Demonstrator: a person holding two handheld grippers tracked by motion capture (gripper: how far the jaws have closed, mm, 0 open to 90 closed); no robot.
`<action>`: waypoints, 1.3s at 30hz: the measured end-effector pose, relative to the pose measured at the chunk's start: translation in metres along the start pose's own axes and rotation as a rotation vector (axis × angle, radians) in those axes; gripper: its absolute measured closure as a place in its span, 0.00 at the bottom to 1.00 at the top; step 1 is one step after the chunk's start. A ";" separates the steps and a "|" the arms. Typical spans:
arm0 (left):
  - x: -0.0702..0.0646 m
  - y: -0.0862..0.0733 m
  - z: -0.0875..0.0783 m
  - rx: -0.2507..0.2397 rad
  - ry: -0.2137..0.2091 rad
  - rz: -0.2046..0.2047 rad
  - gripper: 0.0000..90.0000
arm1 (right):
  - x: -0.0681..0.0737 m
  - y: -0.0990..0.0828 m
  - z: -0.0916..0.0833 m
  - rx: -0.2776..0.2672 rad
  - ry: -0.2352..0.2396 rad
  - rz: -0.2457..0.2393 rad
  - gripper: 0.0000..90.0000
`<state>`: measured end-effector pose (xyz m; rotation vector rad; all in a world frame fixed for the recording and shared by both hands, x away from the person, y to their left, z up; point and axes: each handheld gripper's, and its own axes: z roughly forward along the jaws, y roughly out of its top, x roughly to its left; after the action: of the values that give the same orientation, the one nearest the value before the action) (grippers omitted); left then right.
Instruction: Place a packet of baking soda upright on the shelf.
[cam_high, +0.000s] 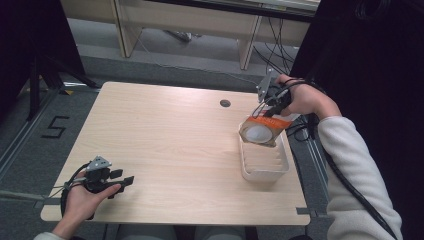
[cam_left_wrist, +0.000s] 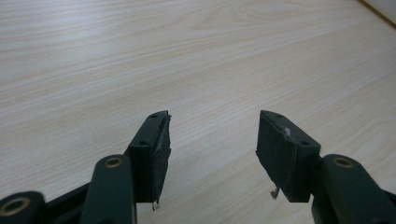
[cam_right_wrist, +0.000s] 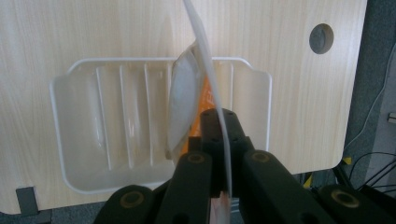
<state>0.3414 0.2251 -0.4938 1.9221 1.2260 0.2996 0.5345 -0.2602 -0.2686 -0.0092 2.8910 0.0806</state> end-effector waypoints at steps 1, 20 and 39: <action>0.000 0.000 0.000 0.003 0.000 0.002 0.49 | 0.000 0.000 0.001 -0.004 0.000 -0.021 1.00; 0.000 0.000 0.001 -0.006 0.002 -0.004 0.49 | 0.004 -0.003 0.005 0.012 0.041 -0.018 1.00; 0.000 0.000 0.001 -0.006 0.003 -0.002 0.49 | 0.011 -0.011 0.010 0.052 0.096 0.024 1.00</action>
<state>0.3417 0.2244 -0.4947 1.9164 1.2272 0.3046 0.5268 -0.2704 -0.2812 0.0320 2.9881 0.0095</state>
